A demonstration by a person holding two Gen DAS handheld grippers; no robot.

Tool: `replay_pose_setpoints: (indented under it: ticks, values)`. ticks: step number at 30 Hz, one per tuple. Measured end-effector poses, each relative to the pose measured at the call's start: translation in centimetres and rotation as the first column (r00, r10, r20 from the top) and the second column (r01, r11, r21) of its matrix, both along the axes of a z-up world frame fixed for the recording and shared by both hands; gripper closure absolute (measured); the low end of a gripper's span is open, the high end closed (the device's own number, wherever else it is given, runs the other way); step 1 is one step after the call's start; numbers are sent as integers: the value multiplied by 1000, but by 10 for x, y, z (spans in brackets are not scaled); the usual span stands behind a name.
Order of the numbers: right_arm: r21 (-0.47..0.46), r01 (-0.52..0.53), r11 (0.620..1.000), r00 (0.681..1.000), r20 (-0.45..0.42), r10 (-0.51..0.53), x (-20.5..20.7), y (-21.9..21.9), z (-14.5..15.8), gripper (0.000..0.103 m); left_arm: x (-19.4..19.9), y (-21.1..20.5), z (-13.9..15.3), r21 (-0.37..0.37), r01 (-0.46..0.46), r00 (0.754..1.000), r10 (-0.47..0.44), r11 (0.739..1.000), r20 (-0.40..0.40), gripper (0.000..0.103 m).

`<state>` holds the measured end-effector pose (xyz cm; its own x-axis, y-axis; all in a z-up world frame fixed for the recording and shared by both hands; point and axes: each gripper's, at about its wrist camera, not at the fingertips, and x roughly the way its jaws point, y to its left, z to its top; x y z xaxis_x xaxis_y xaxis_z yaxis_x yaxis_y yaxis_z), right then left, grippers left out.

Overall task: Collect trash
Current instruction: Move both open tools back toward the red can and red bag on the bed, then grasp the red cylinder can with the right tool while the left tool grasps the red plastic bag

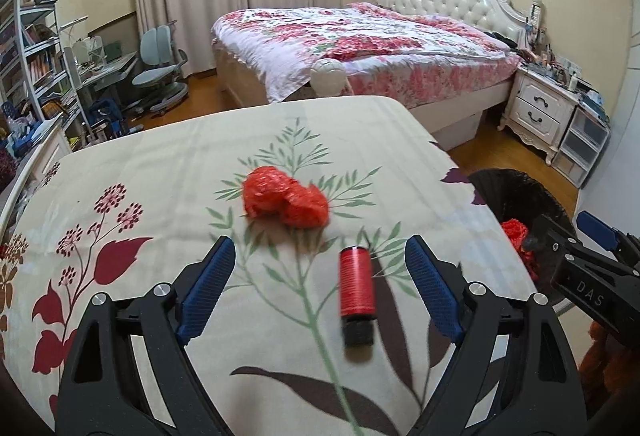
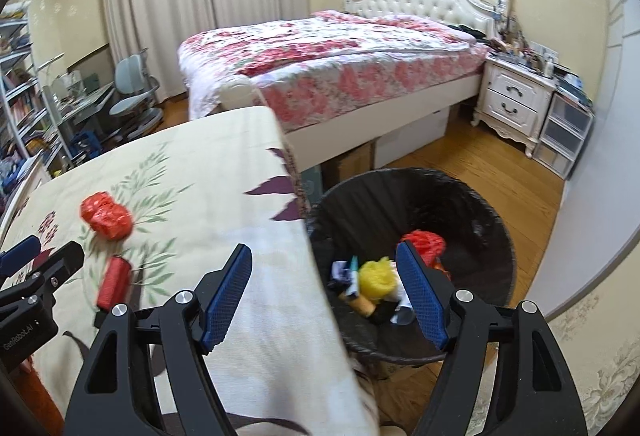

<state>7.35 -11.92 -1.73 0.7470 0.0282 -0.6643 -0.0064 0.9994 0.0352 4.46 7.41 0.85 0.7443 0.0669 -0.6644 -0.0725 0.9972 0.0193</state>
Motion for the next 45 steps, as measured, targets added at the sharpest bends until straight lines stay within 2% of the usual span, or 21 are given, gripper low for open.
replay_pose_setpoints:
  ticks: [14,24,27,29,32,45]
  values:
    - [-18,-203,979,979,-21,203,-4,91,-2,31,-33,84,-14,18,-179,983,179,984,-27,18]
    - [-39,-299,954,952,-81,295,-2,134,-22,31,-40,110,-23,14,-232,972,232,973,-44,18]
    - [-52,-308,950,947,-108,302,-1,138,-30,44,-40,110,-25,8,-230,972,230,973,-49,18]
    - [-46,-320,946,940,-139,311,1,139,-37,63,-38,108,-26,4,-222,974,222,975,-52,18]
    - [-37,-322,946,939,-144,314,-1,137,-40,73,-36,102,-28,2,-204,978,203,979,-55,18]
    - [-53,-256,965,960,-132,247,24,109,-36,78,3,64,-34,-15,-116,991,115,993,-71,18]
